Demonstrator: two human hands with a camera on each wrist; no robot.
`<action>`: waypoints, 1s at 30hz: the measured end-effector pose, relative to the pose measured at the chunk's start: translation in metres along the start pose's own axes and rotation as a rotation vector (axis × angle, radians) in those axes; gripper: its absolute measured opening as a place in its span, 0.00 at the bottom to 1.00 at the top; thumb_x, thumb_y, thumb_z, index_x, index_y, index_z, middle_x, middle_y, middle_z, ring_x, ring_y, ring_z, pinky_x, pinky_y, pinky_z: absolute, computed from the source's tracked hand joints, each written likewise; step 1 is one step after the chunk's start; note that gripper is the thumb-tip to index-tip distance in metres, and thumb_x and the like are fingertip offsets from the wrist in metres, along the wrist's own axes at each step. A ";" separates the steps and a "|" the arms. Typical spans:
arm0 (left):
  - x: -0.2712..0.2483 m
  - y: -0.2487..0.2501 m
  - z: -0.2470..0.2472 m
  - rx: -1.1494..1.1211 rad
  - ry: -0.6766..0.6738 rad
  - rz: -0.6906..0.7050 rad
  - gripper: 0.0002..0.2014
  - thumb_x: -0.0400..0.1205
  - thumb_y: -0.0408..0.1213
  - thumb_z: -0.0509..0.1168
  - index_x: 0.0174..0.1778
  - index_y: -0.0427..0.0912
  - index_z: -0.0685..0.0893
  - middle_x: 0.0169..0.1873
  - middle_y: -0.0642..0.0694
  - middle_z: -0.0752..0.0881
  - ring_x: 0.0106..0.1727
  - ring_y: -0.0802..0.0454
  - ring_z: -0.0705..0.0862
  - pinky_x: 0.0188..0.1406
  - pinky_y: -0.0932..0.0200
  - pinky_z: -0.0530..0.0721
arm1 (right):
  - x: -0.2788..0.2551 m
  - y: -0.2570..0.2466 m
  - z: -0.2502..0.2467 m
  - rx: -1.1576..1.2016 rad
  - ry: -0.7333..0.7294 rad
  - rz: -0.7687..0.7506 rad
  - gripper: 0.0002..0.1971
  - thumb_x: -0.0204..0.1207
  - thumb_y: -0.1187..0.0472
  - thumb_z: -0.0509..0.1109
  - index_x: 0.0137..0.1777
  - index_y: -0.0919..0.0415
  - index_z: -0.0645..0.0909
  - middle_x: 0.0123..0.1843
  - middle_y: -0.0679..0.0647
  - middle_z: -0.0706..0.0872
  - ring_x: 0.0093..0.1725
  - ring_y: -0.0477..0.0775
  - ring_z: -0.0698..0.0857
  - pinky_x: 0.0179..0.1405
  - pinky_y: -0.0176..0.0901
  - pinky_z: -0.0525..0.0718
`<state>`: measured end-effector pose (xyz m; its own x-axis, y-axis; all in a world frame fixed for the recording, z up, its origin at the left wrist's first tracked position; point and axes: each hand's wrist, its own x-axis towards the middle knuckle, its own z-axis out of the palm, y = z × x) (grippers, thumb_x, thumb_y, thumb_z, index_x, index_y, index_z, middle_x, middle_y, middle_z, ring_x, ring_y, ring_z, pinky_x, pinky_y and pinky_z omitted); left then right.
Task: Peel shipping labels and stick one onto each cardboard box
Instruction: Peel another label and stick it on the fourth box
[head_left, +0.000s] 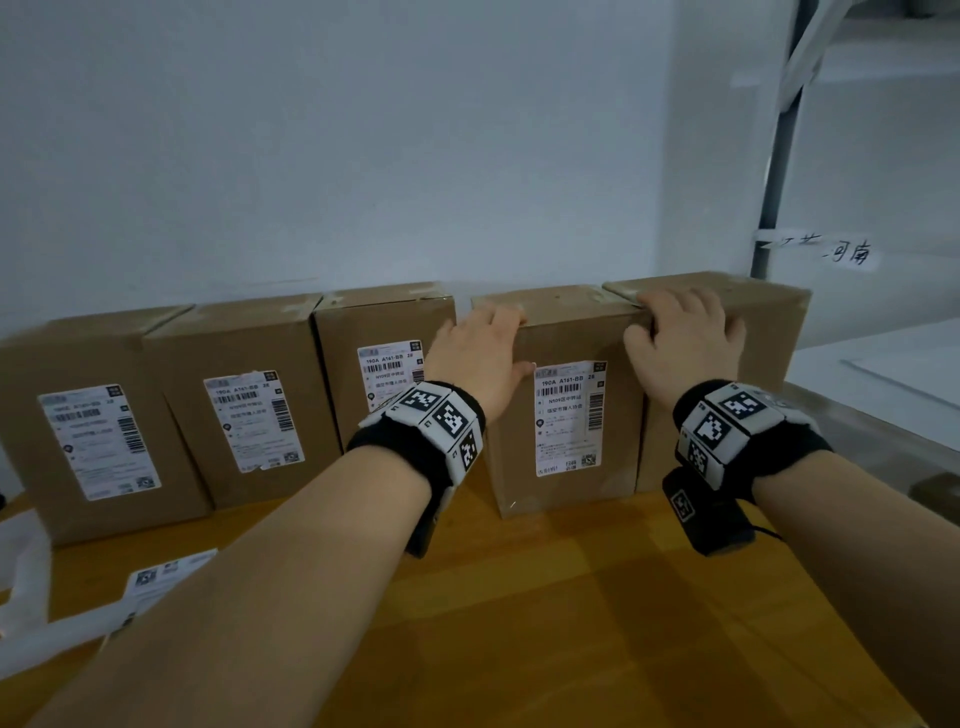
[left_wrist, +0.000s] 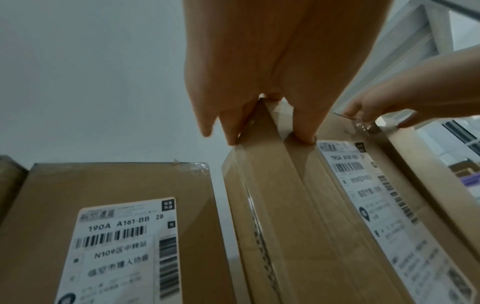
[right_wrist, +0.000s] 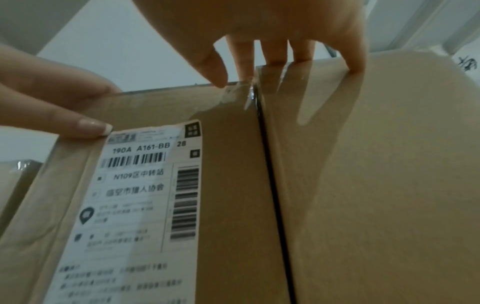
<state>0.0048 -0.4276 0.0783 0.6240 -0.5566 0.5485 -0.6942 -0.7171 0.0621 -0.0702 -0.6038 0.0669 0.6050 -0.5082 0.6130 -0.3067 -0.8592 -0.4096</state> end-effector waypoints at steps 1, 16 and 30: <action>0.004 -0.002 0.002 0.069 0.006 -0.003 0.26 0.81 0.53 0.61 0.74 0.51 0.67 0.74 0.47 0.72 0.74 0.46 0.72 0.78 0.41 0.59 | 0.000 0.000 0.003 -0.031 -0.018 -0.007 0.26 0.74 0.52 0.60 0.74 0.51 0.69 0.77 0.55 0.70 0.81 0.58 0.57 0.77 0.73 0.48; 0.057 -0.037 0.017 0.377 -0.057 -0.084 0.25 0.79 0.61 0.59 0.70 0.55 0.72 0.69 0.48 0.78 0.79 0.44 0.63 0.76 0.27 0.43 | 0.022 -0.006 0.044 -0.323 -0.007 -0.071 0.13 0.75 0.56 0.66 0.60 0.53 0.81 0.72 0.64 0.66 0.78 0.68 0.56 0.72 0.82 0.49; 0.073 -0.052 0.036 0.384 0.011 -0.091 0.26 0.81 0.54 0.61 0.74 0.54 0.68 0.71 0.46 0.71 0.75 0.43 0.69 0.77 0.28 0.49 | 0.039 -0.006 0.068 -0.361 0.011 -0.078 0.12 0.76 0.61 0.62 0.59 0.54 0.78 0.72 0.65 0.66 0.78 0.70 0.56 0.72 0.83 0.49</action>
<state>0.0996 -0.4459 0.0849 0.6714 -0.4802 0.5645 -0.4502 -0.8693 -0.2041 0.0053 -0.6147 0.0471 0.6295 -0.4396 0.6406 -0.5006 -0.8601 -0.0983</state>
